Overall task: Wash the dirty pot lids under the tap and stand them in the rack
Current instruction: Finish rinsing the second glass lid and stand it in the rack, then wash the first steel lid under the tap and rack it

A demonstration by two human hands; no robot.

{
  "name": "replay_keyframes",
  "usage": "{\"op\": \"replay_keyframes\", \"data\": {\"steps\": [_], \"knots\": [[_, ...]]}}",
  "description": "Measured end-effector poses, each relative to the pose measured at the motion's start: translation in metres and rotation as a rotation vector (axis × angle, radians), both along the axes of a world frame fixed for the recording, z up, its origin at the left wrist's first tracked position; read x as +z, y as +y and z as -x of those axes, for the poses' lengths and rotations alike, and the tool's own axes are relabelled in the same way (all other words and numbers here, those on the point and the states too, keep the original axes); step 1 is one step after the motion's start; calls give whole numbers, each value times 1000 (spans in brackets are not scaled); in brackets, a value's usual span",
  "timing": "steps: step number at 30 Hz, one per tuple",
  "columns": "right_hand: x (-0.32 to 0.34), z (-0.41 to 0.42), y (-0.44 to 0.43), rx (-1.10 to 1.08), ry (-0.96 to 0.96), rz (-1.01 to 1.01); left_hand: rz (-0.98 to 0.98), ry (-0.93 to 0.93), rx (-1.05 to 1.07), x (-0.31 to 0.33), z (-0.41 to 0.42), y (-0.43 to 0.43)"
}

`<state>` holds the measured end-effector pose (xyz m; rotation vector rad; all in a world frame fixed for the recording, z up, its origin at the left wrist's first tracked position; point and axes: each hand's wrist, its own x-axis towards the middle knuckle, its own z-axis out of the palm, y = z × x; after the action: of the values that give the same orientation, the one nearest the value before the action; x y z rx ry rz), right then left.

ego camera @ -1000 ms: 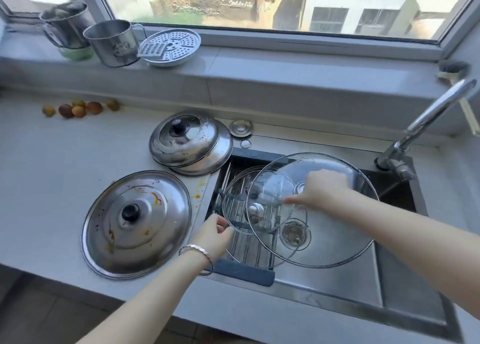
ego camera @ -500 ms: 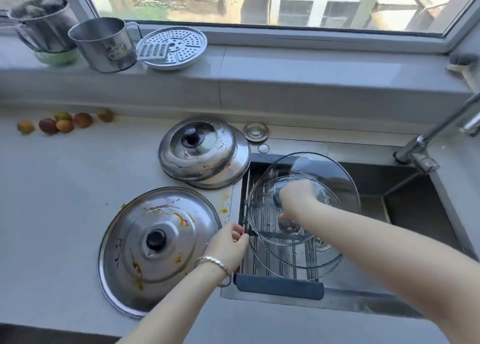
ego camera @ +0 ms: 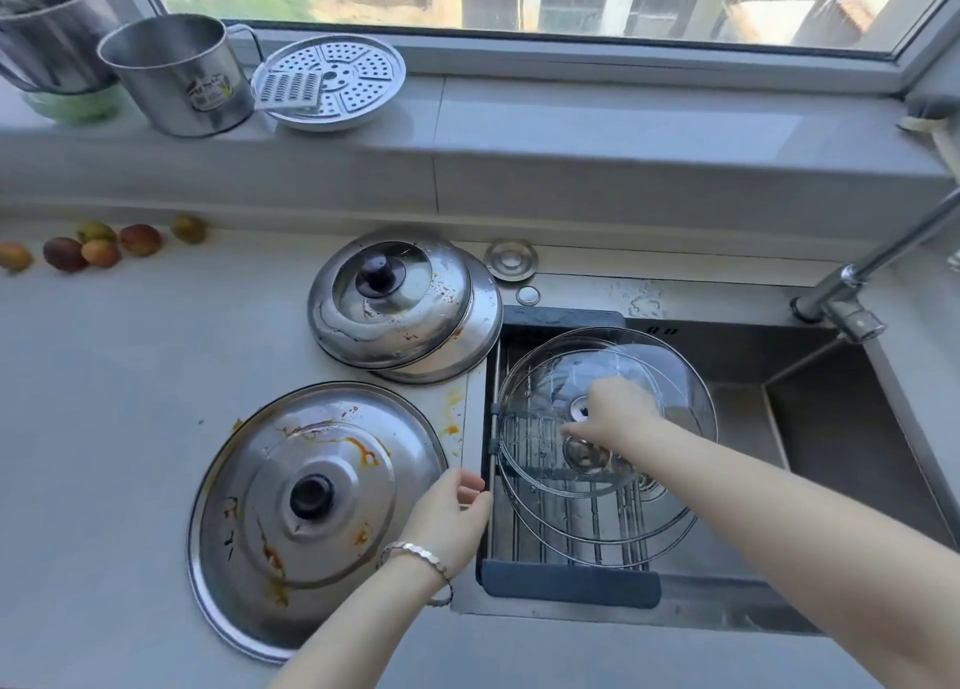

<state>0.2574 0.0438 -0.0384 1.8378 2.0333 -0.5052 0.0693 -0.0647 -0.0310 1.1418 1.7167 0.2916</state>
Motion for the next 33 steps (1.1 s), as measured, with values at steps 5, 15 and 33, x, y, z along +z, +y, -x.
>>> {"op": "replay_keyframes", "data": {"steps": [5, 15, 33], "knots": [[-3, -18, 5, -267, 320, 111, 24, 3, -20, -4, -2, 2], [28, -12, 23, -52, 191, 75, -176, 209, 19, 4, 16, 96], [54, -51, -8, -276, 460, 76, -237, 780, -100, -5, 63, 249]]}}
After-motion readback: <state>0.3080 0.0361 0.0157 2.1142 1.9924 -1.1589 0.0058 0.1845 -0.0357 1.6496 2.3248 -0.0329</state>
